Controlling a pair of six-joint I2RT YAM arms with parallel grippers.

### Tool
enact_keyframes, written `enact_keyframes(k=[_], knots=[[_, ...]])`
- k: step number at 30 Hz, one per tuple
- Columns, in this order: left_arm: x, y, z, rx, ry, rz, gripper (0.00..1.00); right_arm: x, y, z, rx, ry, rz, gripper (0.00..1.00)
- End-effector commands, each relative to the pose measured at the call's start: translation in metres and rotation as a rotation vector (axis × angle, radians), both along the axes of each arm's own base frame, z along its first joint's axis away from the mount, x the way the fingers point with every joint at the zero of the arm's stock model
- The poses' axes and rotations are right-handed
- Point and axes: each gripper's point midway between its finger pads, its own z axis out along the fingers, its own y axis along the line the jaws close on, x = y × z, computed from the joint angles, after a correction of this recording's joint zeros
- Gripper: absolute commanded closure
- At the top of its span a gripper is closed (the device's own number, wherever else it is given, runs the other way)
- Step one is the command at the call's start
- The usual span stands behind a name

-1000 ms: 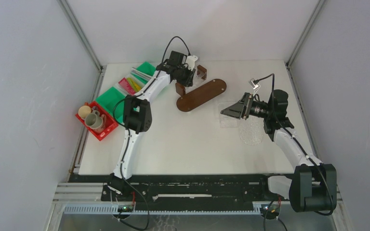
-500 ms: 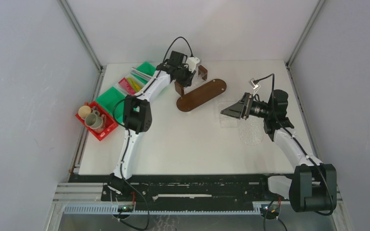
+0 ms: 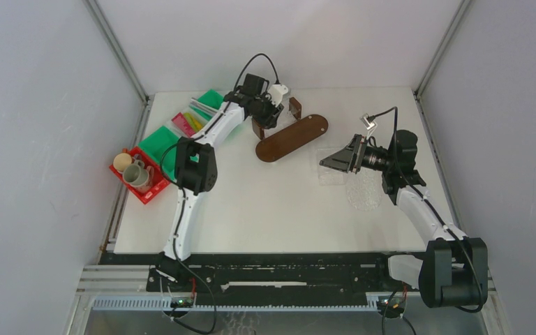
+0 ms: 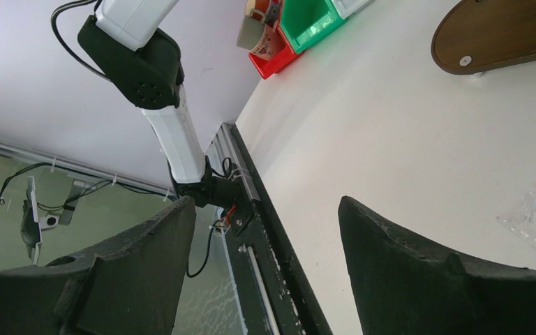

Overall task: Prepare toiletry sets of a toothbrush and toothpaste on the tray
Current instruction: Adjust the toothpaste holder at the center of the board, then pick up the cup from the storage box.

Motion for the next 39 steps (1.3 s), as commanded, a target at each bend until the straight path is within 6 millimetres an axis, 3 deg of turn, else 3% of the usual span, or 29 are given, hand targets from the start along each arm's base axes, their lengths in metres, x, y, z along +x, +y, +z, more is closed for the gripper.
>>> enact_keyframes(k=[1,9,13,18,22,33,37,39], knots=[[0.002,-0.002,0.077,-0.097,-0.118,0.037,0.5,0.003,0.001,0.021,-0.003,-0.102,0.016,0.17],[-0.019,0.004,0.153,-0.259,-0.229,0.12,0.44,-0.003,0.001,0.025,-0.018,-0.157,0.057,0.17],[-0.043,0.019,0.178,-0.358,-0.294,0.186,0.44,-0.008,0.001,0.028,-0.032,-0.206,0.075,0.17],[-0.078,0.05,0.191,-0.478,-0.356,0.317,0.43,-0.013,0.002,0.029,-0.058,-0.25,0.098,0.17],[-0.107,0.078,0.188,-0.549,-0.377,0.414,0.42,-0.016,0.004,0.03,-0.076,-0.283,0.109,0.18],[-0.169,0.16,0.148,-0.708,-0.241,0.736,0.41,-0.014,0.006,0.023,-0.117,-0.304,0.108,0.18],[-0.198,0.187,0.141,-0.671,-0.235,0.842,0.4,-0.015,0.008,0.022,-0.119,-0.298,0.111,0.18],[-0.21,0.199,0.141,-0.644,-0.255,0.883,0.35,-0.016,0.009,0.022,-0.117,-0.296,0.119,0.18]])
